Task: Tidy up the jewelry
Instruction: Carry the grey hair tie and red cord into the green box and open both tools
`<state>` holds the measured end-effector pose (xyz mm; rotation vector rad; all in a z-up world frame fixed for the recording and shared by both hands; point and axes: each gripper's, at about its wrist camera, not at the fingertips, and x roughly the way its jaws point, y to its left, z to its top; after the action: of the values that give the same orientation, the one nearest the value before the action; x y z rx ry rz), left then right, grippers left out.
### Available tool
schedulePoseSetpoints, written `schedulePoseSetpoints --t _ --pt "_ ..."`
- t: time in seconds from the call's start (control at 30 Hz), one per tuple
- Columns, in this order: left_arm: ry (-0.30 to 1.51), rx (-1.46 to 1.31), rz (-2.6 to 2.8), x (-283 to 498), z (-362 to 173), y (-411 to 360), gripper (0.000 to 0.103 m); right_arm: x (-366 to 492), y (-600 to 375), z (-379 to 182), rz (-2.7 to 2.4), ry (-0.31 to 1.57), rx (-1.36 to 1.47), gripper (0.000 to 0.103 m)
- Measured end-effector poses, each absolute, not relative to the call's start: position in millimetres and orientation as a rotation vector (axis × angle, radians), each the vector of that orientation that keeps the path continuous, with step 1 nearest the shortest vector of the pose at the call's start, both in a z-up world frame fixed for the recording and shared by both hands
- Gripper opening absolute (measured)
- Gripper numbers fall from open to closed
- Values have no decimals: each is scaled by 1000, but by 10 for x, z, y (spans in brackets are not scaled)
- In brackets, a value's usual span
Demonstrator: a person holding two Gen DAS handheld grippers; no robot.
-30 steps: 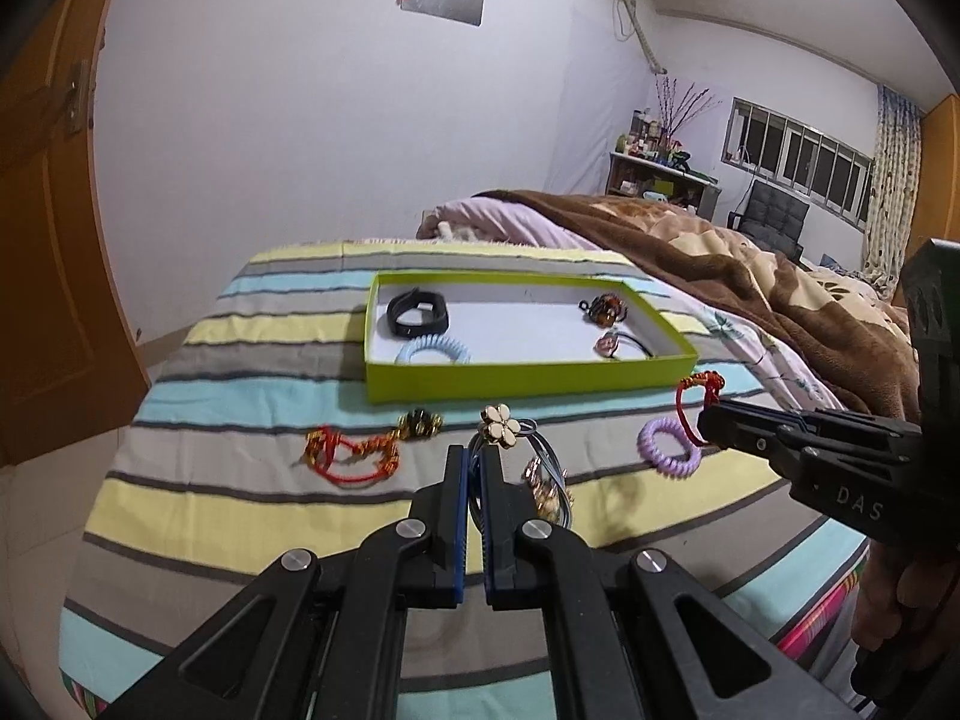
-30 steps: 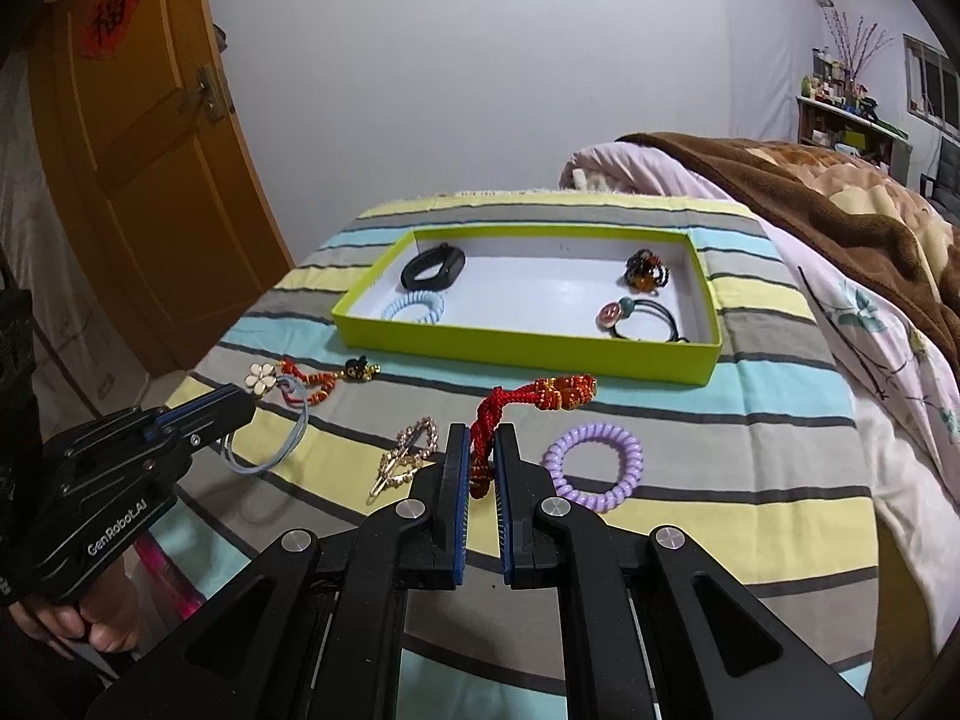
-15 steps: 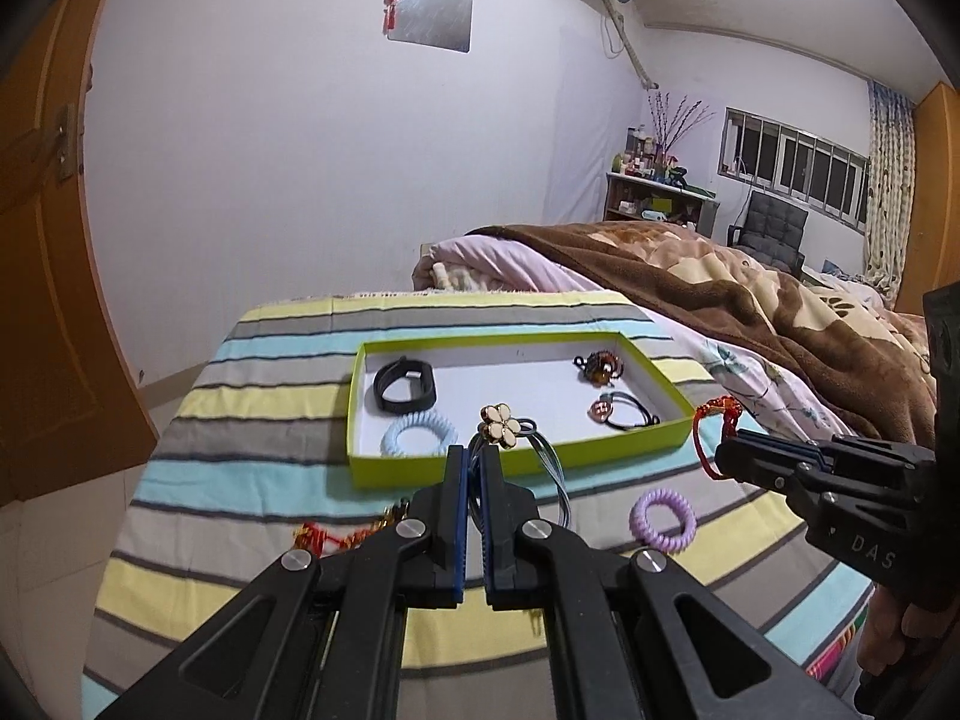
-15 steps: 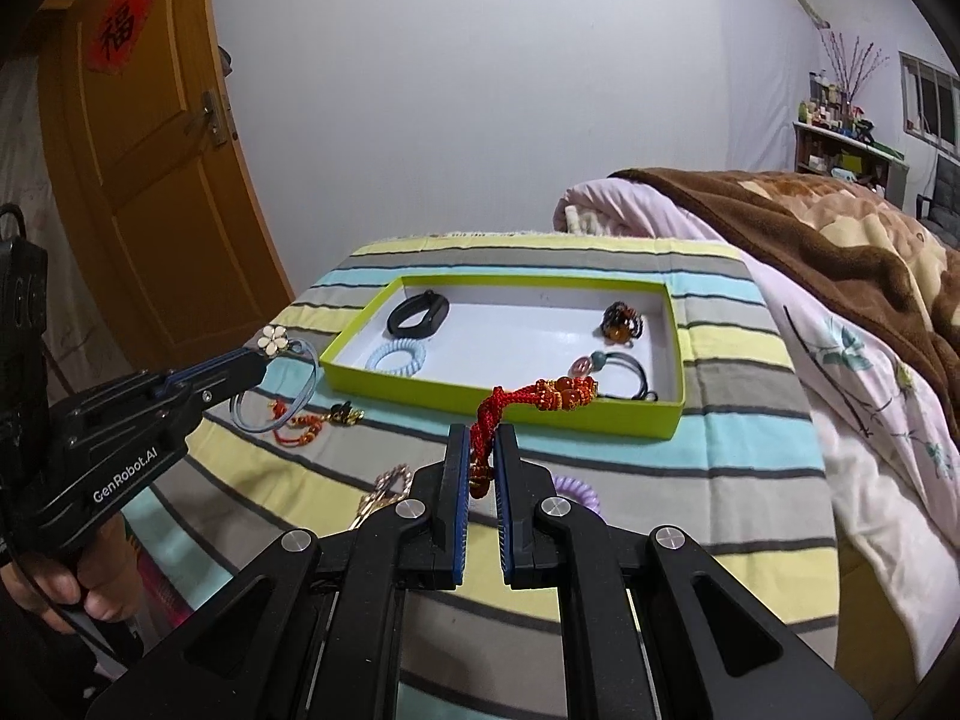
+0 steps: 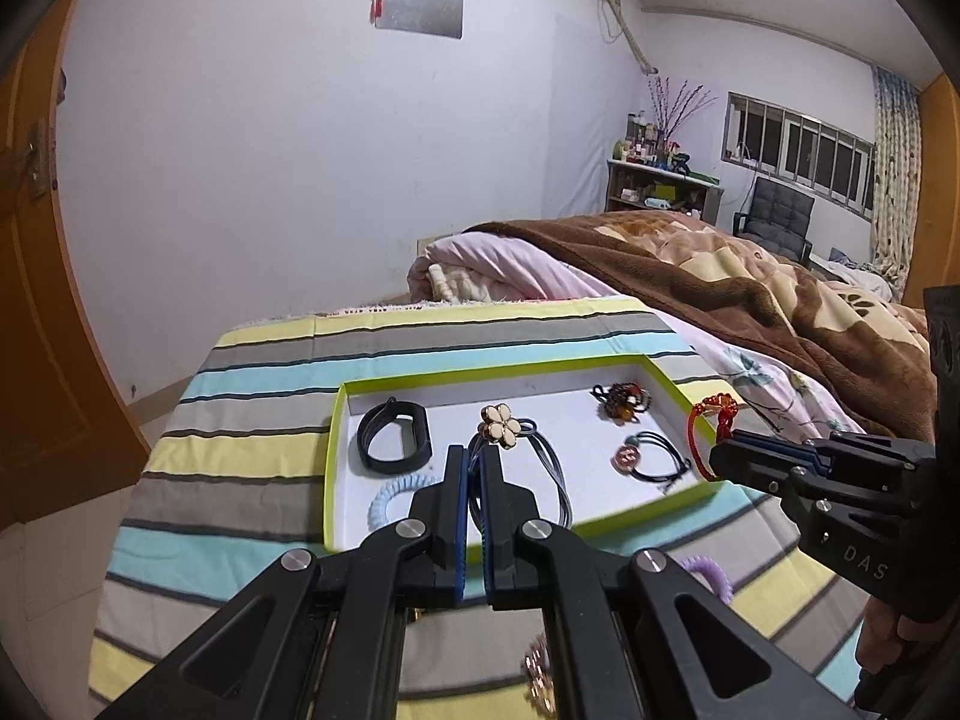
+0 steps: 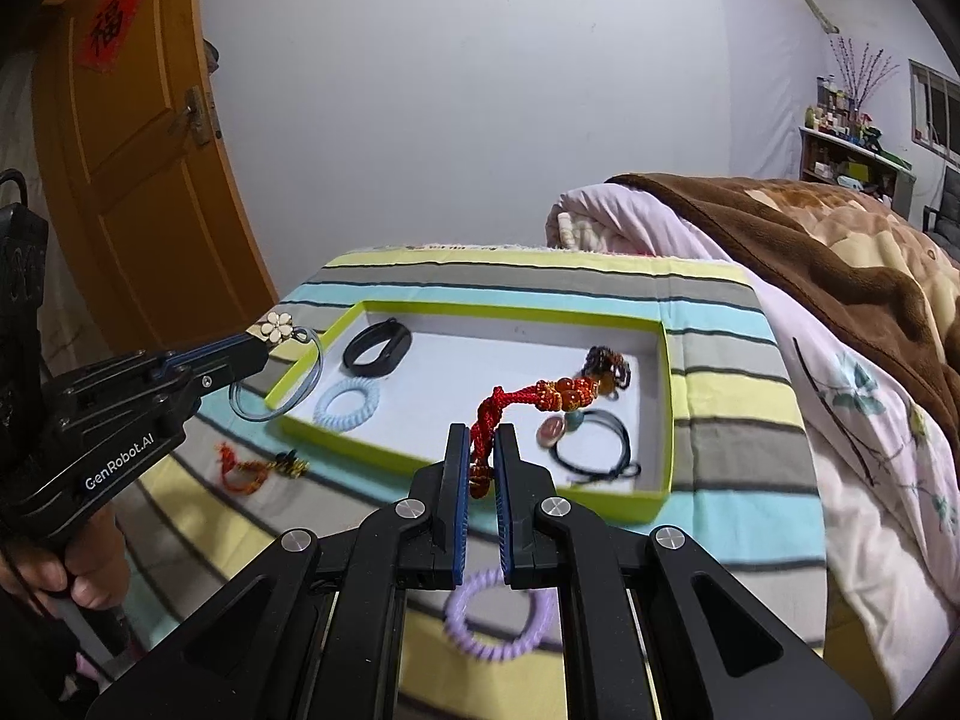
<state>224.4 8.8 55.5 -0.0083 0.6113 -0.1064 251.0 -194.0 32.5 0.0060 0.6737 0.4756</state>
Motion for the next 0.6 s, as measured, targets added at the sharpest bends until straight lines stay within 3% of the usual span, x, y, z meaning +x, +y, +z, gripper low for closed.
schedulePoseSetpoints --t 0.6 --pt "734 -1 -115 3327 78 173 3 3468 -1739 -132 479 827 -12 8"
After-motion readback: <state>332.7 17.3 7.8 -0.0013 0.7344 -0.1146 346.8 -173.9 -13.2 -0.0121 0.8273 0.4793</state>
